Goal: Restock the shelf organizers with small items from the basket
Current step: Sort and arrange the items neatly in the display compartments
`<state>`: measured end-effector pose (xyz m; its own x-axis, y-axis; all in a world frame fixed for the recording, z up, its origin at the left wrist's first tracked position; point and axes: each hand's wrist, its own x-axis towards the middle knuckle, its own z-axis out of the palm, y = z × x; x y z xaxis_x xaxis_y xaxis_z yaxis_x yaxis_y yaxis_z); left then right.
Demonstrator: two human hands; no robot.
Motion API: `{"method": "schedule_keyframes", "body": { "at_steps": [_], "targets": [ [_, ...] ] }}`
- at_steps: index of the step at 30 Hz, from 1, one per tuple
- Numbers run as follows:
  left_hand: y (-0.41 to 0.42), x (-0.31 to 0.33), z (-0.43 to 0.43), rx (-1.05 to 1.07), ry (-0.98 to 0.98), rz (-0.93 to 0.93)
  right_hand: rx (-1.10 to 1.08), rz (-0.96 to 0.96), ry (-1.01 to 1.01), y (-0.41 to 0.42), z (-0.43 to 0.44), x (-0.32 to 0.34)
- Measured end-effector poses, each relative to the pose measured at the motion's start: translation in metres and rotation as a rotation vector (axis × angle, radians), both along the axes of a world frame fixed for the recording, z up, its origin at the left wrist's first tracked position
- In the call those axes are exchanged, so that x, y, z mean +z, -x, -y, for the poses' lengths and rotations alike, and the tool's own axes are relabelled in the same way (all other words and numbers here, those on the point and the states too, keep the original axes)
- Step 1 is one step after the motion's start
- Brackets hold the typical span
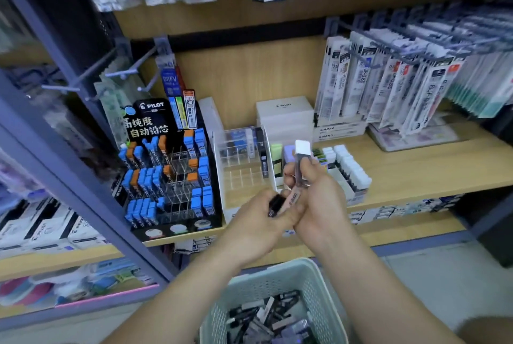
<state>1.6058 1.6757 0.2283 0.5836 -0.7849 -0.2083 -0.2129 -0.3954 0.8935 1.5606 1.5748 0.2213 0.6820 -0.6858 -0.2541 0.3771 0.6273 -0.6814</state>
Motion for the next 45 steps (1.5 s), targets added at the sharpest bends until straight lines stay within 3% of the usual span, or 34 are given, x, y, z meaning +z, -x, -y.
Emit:
{"method": "schedule_keyframes", "body": {
  "at_steps": [4,7,10,14,19,25,29,31,34,35,37,39,45],
  "targets": [
    [-0.016,0.017,0.013,-0.070,0.077,0.098,0.063,-0.005,0.072,-0.002,0.021,0.020],
    [-0.025,0.025,0.018,-0.031,0.141,-0.057,0.124,-0.097,0.183,0.001,0.050,0.031],
    [-0.030,0.024,0.027,0.068,0.199,-0.165,0.228,-0.107,0.146,0.004,0.063,0.035],
    [-0.026,0.016,0.049,0.183,0.236,0.097,0.356,-0.073,0.022,-0.005,0.035,0.018],
    [-0.015,0.008,0.067,0.371,0.356,0.371,0.223,0.051,-0.155,-0.019,0.009,0.005],
    [-0.026,0.002,0.074,0.335,0.076,0.682,0.232,0.091,-0.161,-0.023,0.012,0.008],
    [-0.032,0.001,0.072,0.295,-0.065,0.763,0.238,0.030,-0.098,-0.022,0.019,0.009],
    [-0.035,0.004,0.071,0.229,-0.077,0.650,0.251,-0.020,-0.060,-0.021,0.023,0.009],
    [-0.032,0.017,0.073,0.218,0.216,-0.074,0.263,-0.117,-0.002,-0.016,0.027,0.013],
    [-0.033,0.020,0.073,0.235,0.281,-0.259,0.273,-0.129,0.007,-0.014,0.028,0.016],
    [-0.036,0.023,0.070,0.257,0.373,-0.460,0.306,-0.106,-0.005,-0.009,0.033,0.020],
    [-0.038,0.023,0.069,0.259,0.456,-0.555,0.358,-0.073,-0.010,-0.005,0.036,0.022],
    [-0.032,0.020,0.067,0.292,0.521,-0.518,0.430,-0.111,0.050,0.002,0.041,0.023]
  ]
}}
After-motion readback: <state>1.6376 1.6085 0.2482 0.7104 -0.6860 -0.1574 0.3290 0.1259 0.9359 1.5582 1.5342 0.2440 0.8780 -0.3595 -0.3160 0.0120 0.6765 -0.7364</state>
